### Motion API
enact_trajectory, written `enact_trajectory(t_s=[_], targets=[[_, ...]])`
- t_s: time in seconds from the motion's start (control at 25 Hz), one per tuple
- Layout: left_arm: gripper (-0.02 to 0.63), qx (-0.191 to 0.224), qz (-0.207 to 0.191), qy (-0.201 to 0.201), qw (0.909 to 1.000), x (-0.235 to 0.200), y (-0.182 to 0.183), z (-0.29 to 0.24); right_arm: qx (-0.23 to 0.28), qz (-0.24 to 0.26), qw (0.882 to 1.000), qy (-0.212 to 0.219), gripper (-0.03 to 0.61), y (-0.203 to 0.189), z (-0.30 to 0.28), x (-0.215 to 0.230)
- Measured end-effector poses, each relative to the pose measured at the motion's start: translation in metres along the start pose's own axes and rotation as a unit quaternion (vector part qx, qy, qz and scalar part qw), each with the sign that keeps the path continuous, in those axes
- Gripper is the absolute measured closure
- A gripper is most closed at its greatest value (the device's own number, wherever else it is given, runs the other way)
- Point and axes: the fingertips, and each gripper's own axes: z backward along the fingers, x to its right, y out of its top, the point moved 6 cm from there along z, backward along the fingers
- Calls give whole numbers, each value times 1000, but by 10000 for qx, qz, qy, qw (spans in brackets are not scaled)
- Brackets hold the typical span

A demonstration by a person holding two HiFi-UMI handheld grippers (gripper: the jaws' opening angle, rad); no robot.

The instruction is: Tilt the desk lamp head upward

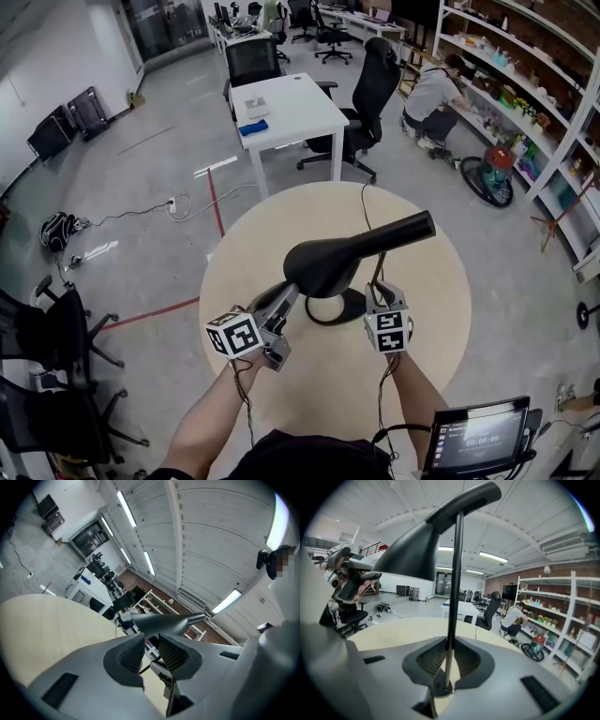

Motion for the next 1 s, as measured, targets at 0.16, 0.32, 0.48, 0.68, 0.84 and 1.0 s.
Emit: enact_trajectory(t_s=[0.16, 0.32, 0.48, 0.68, 0.84, 1.0], targets=[[517, 261, -88, -6, 9996, 4, 17, 4, -45, -20, 10000, 20, 526, 1, -1, 2], [520, 475, -262, -31, 9985, 10, 38, 7, -94, -67, 9999, 20, 526, 2, -3, 4], [523, 640, -439, -45, 9970, 15, 54, 8, -97, -91, 9999, 51, 526, 5, -3, 6], [526, 773, -540, -105, 9955, 24, 68, 7, 706, 28, 9973, -193, 526, 44, 24, 8], [528, 792, -623, -163, 9948, 30, 72, 3, 889, -18, 9953, -388, 526, 65, 34, 16], [529, 860, -690, -230, 9936, 37, 78, 2, 756, 13, 9964, -394, 526, 66, 34, 21]])
